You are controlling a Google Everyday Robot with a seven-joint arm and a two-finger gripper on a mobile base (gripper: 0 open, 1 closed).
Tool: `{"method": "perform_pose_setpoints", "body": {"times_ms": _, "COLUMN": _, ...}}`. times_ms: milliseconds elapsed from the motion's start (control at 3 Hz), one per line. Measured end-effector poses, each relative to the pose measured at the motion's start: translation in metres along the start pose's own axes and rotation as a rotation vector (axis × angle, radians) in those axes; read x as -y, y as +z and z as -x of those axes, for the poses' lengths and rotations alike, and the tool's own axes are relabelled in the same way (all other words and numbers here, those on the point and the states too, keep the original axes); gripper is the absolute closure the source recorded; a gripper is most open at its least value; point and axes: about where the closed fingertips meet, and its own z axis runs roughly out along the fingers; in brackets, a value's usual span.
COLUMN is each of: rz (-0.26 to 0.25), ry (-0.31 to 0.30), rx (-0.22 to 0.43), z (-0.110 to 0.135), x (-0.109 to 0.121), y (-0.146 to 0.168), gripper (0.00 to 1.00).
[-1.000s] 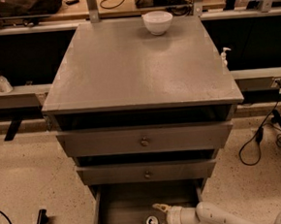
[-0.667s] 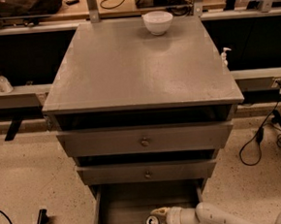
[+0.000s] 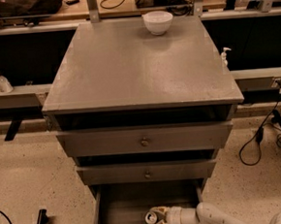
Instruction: Pick green can from bottom drawer and place on counter
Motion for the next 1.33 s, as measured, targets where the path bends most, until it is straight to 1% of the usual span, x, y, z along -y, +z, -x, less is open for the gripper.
{"method": "perform_pose_setpoints", "body": {"times_ms": 333, "rz": 0.009, "ry": 0.017, "rx": 0.027, "z": -0.001, "x": 0.000, "y": 0.001, "gripper": 1.00}}
{"method": "perform_pose_setpoints", "body": {"times_ms": 667, "rz": 0.024, "ry": 0.008, "rx": 0.119, "z": 0.042, "x": 0.006, "y": -0.035, "gripper": 1.00}}
{"method": "perform_pose_setpoints", "body": {"times_ms": 1000, "rz": 0.016, "ry": -0.053, "rx": 0.163, "z": 0.097, "x": 0.009, "y": -0.089, "gripper": 1.00}}
{"method": "perform_pose_setpoints", "body": {"times_ms": 1333, "rz": 0.044, "ry": -0.113, "rx": 0.180, "z": 0.149, "x": 0.011, "y": -0.142, "gripper": 1.00}}
